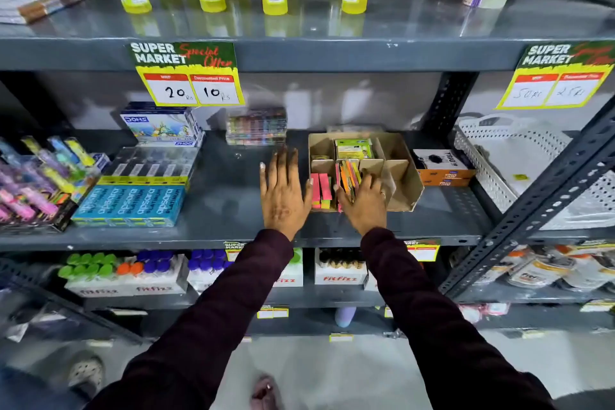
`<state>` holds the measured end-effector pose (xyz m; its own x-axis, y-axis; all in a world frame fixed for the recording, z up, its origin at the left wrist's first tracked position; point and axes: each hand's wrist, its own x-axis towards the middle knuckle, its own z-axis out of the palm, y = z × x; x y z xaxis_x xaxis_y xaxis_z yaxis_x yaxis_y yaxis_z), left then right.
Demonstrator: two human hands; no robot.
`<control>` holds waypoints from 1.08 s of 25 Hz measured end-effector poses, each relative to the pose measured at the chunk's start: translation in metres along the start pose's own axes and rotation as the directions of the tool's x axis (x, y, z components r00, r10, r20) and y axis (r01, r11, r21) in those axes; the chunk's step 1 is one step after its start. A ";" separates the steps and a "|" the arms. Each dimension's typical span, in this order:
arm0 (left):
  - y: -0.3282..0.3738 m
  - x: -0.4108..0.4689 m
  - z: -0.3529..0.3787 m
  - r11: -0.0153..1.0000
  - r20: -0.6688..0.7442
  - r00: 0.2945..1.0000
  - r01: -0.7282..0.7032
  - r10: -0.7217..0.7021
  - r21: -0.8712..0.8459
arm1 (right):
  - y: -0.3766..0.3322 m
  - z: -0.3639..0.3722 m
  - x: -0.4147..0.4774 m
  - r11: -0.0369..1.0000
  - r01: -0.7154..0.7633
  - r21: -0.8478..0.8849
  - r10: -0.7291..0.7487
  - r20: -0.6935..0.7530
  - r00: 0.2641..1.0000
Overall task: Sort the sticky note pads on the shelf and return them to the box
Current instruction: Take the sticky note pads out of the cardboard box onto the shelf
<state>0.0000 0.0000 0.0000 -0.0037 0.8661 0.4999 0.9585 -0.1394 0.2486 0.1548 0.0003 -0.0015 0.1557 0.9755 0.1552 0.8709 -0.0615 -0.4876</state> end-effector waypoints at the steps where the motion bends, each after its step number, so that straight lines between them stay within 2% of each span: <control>1: -0.003 0.000 0.001 1.000 0.028 0.999 0.017 -0.017 0.001 | 0.001 0.003 0.002 1.000 -0.020 0.020 0.019 0.023 1.000; 6: -0.038 0.003 0.006 0.999 0.039 0.998 0.041 -0.040 -0.003 | 0.001 0.010 0.006 0.999 -0.050 -0.020 0.049 -0.033 0.998; 11: -0.076 0.003 0.004 0.998 0.041 0.998 0.056 -0.056 0.003 | -0.006 0.010 0.016 0.993 -0.113 -0.016 0.113 -0.011 0.994; 16: -0.114 -0.001 -0.002 0.998 0.056 0.996 0.070 -0.070 0.007 | -0.041 -0.009 0.004 0.994 -0.102 -0.044 0.086 -0.275 0.957; 19: -0.135 -0.009 -0.003 0.997 0.081 0.994 0.071 -0.070 -0.011 | -0.081 -0.013 -0.004 0.998 0.034 -0.052 -0.051 -0.362 0.931; 21: -0.153 -0.017 0.001 0.999 0.133 0.991 0.027 -0.020 -0.047 | -0.105 0.001 -0.006 0.982 0.144 -0.120 -0.171 -0.260 0.950; 23: -0.172 -0.027 0.004 0.995 0.226 0.973 -0.035 0.055 -0.093 | -0.122 0.026 -0.006 0.936 0.225 -0.271 -0.268 -0.134 0.954; 27: -0.201 -0.040 0.005 0.979 0.463 0.866 -0.125 0.188 -0.164 | -0.131 0.070 0.000 0.850 0.283 -0.444 -0.302 0.030 0.953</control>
<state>-0.1910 -0.0047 -0.0739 0.3088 0.9463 0.0959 0.8918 -0.3231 0.3167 0.0085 0.0236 0.0019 -0.1281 0.9544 0.2696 0.9915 0.1299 0.0111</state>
